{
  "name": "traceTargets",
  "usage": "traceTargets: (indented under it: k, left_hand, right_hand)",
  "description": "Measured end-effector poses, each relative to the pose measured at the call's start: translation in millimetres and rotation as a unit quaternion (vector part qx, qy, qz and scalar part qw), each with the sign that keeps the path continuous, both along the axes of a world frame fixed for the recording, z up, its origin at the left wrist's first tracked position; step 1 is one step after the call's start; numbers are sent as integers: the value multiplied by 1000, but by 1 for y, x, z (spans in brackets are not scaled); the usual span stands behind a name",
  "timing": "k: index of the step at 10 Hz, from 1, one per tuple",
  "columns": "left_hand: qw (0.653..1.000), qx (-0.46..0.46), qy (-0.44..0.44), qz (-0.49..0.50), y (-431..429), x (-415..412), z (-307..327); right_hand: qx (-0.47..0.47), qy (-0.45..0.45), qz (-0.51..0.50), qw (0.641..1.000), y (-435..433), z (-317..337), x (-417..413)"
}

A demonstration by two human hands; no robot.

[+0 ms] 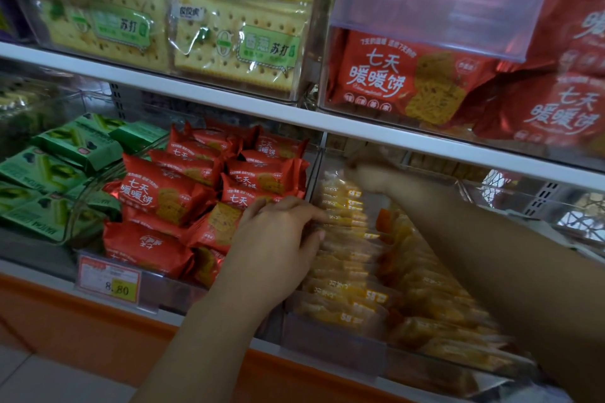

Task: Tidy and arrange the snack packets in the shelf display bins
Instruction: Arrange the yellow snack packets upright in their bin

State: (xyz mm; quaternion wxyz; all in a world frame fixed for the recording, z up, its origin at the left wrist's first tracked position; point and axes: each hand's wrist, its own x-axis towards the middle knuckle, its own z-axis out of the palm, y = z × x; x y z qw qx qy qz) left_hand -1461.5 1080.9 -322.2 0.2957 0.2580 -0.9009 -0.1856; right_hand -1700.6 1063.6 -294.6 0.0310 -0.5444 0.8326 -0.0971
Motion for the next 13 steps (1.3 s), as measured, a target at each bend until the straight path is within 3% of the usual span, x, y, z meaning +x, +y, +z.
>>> traceTargets:
  k: [2, 6, 7, 8, 9, 10, 13]
  left_hand:
    - [1000, -1, -3, 2, 0, 0, 0]
    - [1000, -11, 4, 8, 1, -1, -1]
    - [998, -66, 17, 8, 3, -11, 8]
    - [989, -114, -82, -36, 1, -37, 20]
    - [956, -175, -228, -64, -16, -78, 28]
    - [922, -183, -337, -55, -38, -109, 32]
    - [893, -129, -429, -40, -55, -107, 19]
  right_hand:
    - [19, -7, 33, 999, 17, -2, 6]
    - [74, -91, -4, 993, 9, 2, 0]
    - [54, -106, -19, 993, 13, 0, 4]
    - [44, -115, -13, 992, 14, -4, -1]
    - [23, -147, -20, 989, 15, -8, -4]
    - [1, -117, -13, 993, 14, -15, -13]
    - [5, -154, 12, 988, 11, -23, -34]
